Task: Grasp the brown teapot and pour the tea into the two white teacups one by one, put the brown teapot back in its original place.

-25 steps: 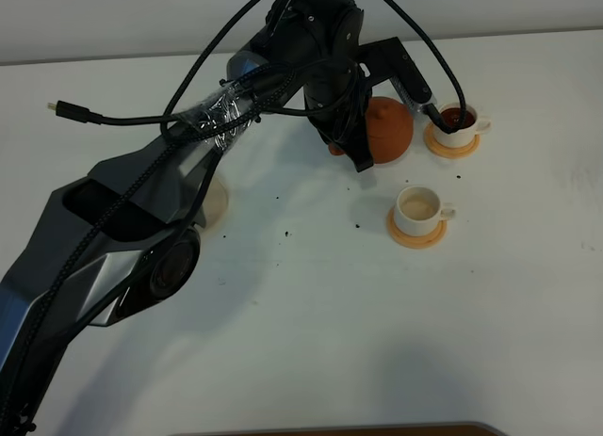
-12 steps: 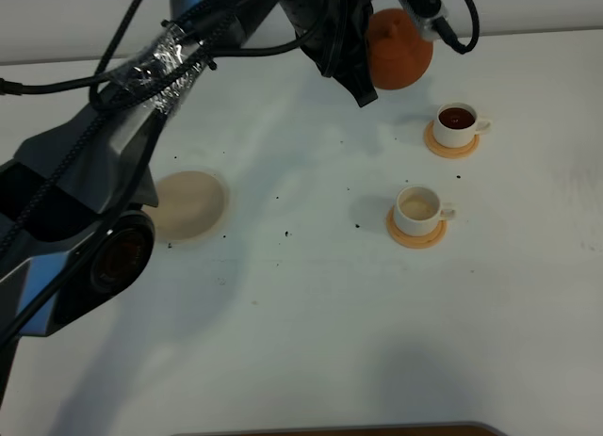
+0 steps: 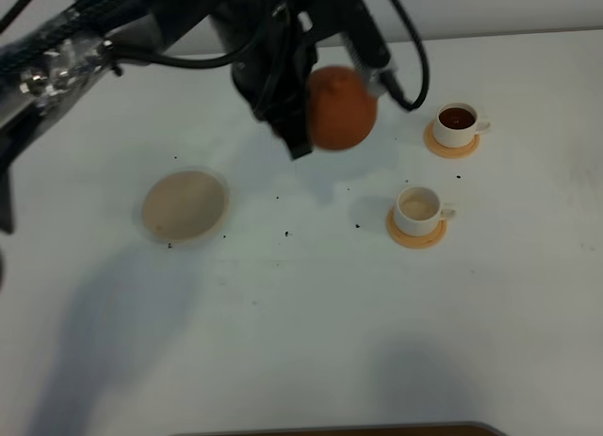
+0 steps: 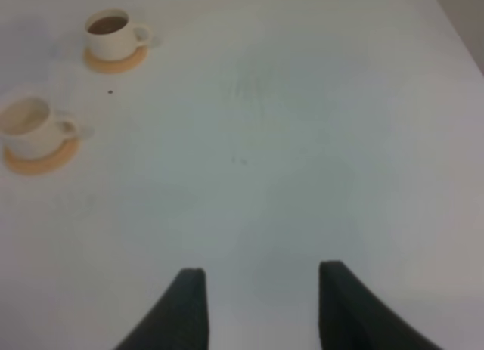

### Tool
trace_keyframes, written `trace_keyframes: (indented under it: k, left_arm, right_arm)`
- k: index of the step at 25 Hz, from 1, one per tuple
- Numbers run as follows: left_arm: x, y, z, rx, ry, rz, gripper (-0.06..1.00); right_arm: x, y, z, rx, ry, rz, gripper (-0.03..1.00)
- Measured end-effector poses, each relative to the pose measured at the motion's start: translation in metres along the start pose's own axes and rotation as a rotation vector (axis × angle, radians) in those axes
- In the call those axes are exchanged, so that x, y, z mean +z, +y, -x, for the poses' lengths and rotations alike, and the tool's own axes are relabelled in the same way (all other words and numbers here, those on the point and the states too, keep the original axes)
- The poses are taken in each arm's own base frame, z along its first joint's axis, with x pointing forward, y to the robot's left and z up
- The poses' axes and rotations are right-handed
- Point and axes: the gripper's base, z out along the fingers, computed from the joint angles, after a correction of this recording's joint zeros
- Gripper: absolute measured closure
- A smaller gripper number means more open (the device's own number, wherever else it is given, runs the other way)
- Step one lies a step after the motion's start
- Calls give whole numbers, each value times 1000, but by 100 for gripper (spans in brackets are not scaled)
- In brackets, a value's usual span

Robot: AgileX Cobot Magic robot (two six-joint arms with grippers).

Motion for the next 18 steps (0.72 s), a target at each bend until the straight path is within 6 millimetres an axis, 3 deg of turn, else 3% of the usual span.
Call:
trace_keyframes:
  k: [5,9,18]
  left_arm:
    - [8,-20,-39,36,146,-14,80]
    - [27,-27,-60,92,272,6,80]
    - [71,-24,-61,365,151,189,80]
  right_arm:
    - [0,0,0,0,0,0,59]
    - [0,0,0,0,0,0,59]
    - [0,0,0,0,0,0,59]
